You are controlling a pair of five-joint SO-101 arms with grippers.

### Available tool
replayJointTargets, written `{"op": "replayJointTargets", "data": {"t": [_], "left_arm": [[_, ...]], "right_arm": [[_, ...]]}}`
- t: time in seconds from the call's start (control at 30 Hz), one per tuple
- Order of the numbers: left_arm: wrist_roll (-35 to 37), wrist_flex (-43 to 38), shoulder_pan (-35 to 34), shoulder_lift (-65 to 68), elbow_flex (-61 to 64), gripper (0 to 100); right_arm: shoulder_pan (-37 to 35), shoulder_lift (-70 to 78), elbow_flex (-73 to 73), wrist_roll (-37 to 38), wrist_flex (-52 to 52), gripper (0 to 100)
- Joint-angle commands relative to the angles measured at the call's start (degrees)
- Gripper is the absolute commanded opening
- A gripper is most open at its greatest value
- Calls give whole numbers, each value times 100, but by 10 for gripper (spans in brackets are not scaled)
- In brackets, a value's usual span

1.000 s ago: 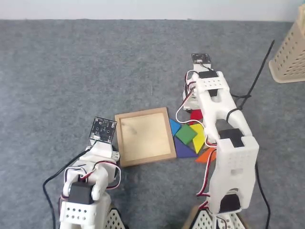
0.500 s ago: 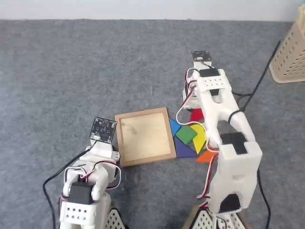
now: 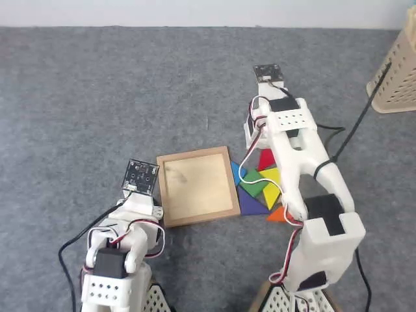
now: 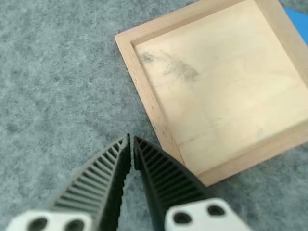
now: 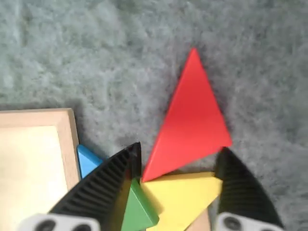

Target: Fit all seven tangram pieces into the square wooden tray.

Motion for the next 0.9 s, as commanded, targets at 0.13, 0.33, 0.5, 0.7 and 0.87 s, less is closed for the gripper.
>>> {"op": "replayJointTargets", "data": {"t": [0.13, 0.33, 0.5, 0.7, 0.87], "left_arm": [[35, 35, 0, -114, -110, 12], [35, 35, 0, -114, -110, 12], [35, 35, 0, -114, -110, 12], [35, 35, 0, -114, -110, 12], [35, 35, 0, -114, -110, 12]], "right_arm": [[233, 664, -527, 158, -127, 318], [453, 1182, -782, 176, -119, 318], [295, 1270, -747, 352, -110, 233], [277, 1209, -765, 334, -110, 188], [268, 919, -747, 325, -48, 188]]}}
